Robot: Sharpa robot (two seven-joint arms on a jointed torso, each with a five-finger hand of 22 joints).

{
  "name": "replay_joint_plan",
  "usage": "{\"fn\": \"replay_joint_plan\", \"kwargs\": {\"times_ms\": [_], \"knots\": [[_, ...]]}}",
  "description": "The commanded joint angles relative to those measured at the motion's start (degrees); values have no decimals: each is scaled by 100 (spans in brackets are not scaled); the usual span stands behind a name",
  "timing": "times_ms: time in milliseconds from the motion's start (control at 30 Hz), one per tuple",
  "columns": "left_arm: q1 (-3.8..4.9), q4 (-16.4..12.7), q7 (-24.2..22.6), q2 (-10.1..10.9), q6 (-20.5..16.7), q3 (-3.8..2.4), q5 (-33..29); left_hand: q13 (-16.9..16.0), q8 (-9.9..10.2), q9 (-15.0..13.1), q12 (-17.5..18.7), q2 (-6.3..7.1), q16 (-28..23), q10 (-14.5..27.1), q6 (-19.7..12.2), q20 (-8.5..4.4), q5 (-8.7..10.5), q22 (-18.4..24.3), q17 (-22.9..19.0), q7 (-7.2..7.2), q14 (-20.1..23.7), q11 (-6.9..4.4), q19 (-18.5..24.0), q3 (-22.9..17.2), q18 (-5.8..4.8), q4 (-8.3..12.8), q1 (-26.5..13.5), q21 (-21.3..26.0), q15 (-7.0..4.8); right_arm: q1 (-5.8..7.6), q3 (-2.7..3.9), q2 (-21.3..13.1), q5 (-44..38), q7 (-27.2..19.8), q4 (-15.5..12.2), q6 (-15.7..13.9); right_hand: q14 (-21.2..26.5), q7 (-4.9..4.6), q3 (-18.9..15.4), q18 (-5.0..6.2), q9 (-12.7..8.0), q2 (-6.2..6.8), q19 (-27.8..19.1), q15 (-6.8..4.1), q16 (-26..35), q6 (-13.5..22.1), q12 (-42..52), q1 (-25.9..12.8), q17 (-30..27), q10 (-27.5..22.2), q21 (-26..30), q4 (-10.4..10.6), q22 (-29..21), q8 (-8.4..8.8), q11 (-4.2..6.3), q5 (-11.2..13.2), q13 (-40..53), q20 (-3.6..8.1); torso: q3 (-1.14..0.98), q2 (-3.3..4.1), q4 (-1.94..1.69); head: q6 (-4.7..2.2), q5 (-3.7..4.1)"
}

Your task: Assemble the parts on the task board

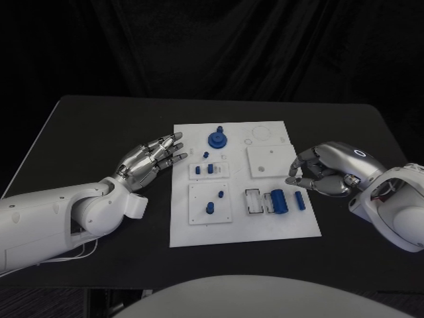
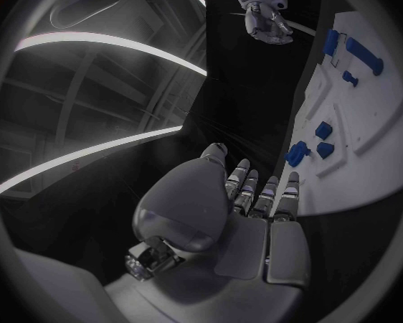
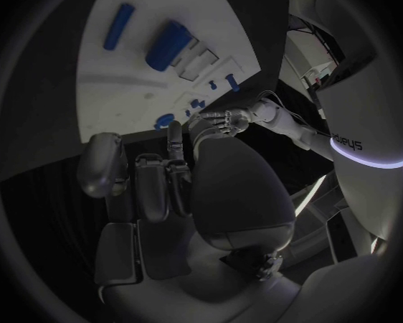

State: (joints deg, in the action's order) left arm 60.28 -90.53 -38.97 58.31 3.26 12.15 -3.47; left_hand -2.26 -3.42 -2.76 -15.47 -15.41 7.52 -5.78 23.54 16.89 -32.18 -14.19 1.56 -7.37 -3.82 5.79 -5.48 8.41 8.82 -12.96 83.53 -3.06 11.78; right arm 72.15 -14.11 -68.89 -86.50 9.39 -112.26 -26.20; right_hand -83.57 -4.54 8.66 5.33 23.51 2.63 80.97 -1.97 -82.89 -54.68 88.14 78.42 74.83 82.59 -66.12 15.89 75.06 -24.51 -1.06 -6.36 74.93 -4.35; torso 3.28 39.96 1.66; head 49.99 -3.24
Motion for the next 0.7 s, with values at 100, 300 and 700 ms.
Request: {"fn": "replay_joint_plan", "kwargs": {"times_ms": [100, 300, 700], "knots": [[-8, -7, -314, -21, -24, -4, -37, -9, -29, -5, -18, 1, 38, -18, 3, -10, -35, -10, 9, -11, -7, 37, -41, -29, -53, -4, 19, -32, 32, -87, -15, -191, 711, 974, -7, 945, -310, -2, -169, -162, 134, -156, 192, -48, -294, 80, 186, -647, 789, 740, -533, 70, 1014, -161, 43, -273, 1507, 53, 22, 17, -6, 1, 130], [-13, 25, -311, -70, 1, -4, -37, -9, -30, -5, -17, 2, 39, -19, 5, -10, -36, -12, 9, -10, -8, 36, -43, -31, -54, -4, 18, -33, 32, -119, -19, -205, 773, 1476, 24, 1498, -407, -34, -358, -199, 267, -278, 261, -41, -407, 352, 186, -1230, 983, 741, -798, 81, 1059, -247, 4, -339, 1507, 52, -1, 33, 6, 1, 217], [-23, 52, -341, -107, -6, -4, -37, -9, -39, -7, -32, 15, -24, -23, 19, -21, -43, 59, -8, -27, 51, 65, -7, -80, -65, 0, 16, -10, -64, -179, -19, 2, 797, 1698, 145, 1630, -568, 37, -495, -251, 831, -399, 360, -102, -604, 559, 186, -1717, 1330, 741, -1150, 90, 1128, -868, 68, -64, 1507, 98, -6, 8, 22, 1, 304]]}}
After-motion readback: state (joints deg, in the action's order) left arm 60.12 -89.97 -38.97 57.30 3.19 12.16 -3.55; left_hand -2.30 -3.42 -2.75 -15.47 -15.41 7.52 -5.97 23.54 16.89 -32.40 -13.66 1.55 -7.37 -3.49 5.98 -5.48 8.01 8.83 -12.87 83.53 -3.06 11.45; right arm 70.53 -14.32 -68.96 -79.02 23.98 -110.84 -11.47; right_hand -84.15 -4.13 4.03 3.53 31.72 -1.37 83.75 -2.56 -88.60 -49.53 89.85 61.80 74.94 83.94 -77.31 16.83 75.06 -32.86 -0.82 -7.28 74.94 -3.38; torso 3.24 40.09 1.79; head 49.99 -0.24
